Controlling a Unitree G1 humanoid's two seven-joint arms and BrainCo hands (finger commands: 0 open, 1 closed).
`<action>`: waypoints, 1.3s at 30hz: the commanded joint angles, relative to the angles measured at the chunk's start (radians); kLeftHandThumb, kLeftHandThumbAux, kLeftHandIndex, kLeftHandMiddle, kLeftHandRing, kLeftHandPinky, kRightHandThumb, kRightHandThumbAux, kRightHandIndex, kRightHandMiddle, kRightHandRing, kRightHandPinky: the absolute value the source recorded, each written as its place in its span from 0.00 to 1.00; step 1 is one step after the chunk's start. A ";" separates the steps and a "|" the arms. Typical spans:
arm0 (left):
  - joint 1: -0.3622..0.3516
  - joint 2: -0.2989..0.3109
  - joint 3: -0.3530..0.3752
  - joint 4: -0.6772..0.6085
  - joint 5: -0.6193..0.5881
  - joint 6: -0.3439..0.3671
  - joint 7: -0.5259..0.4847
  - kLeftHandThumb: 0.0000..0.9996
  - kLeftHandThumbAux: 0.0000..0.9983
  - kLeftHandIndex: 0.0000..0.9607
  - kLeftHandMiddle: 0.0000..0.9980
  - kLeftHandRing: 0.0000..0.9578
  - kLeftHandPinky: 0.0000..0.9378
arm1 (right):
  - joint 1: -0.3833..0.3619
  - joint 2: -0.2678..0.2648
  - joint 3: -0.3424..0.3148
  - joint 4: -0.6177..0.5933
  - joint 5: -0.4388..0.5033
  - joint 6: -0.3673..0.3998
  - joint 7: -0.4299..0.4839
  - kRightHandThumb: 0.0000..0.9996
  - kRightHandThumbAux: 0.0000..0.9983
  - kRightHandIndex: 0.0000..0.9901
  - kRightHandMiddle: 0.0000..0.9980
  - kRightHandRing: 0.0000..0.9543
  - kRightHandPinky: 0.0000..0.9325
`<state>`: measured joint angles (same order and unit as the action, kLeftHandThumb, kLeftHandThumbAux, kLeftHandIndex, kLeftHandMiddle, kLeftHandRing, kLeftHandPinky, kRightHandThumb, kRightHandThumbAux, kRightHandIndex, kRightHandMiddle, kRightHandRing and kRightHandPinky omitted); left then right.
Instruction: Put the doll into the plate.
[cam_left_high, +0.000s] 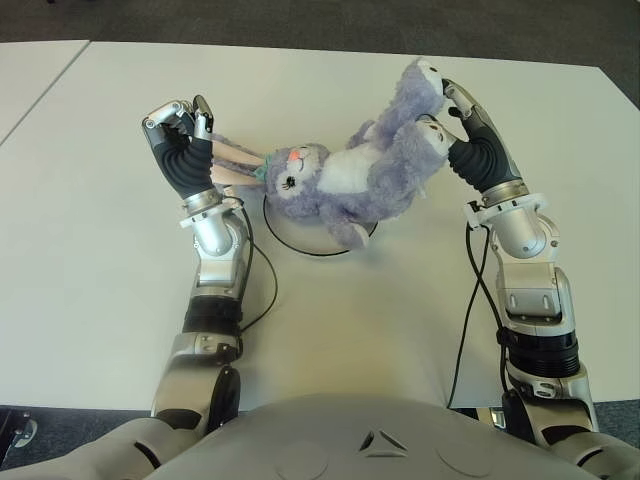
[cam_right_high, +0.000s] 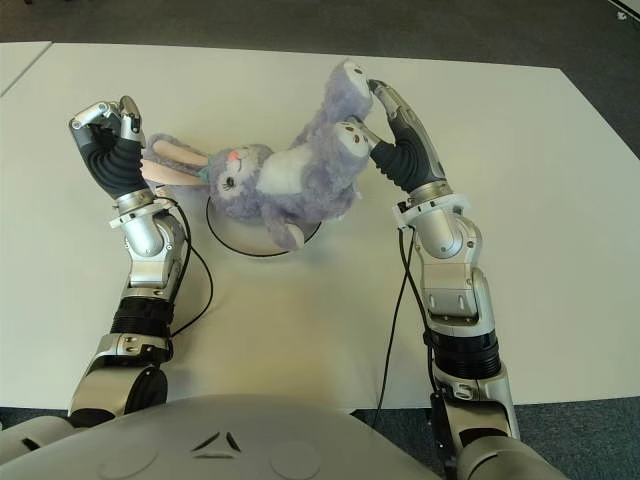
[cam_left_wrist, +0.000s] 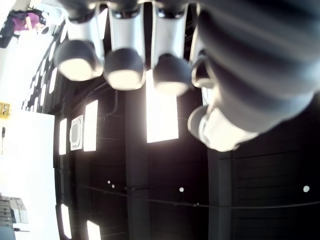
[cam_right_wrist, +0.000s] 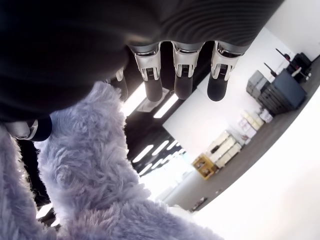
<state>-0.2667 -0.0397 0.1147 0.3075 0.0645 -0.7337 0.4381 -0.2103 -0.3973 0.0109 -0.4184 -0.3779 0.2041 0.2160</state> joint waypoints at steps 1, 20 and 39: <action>0.132 -0.050 -0.002 0.057 -0.008 0.020 -0.016 0.53 0.76 0.86 0.89 0.92 0.93 | -0.022 -0.062 -0.076 0.029 0.073 -0.018 0.059 0.51 0.22 0.00 0.00 0.00 0.00; 0.127 -0.039 -0.001 0.079 -0.005 0.011 -0.021 0.53 0.76 0.86 0.89 0.92 0.94 | -0.058 -0.241 -0.166 0.229 0.137 -0.357 0.071 0.55 0.21 0.00 0.00 0.00 0.00; 0.125 -0.036 0.000 0.084 -0.003 0.007 -0.021 0.52 0.77 0.86 0.89 0.93 0.94 | -0.107 -0.154 -0.239 0.173 0.328 -0.056 0.064 0.62 0.31 0.00 0.00 0.00 0.03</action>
<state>-0.2650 -0.0317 0.1159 0.3229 0.0588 -0.7326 0.4318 -0.3029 -0.5735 -0.2146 -0.2332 -0.0854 0.0909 0.2861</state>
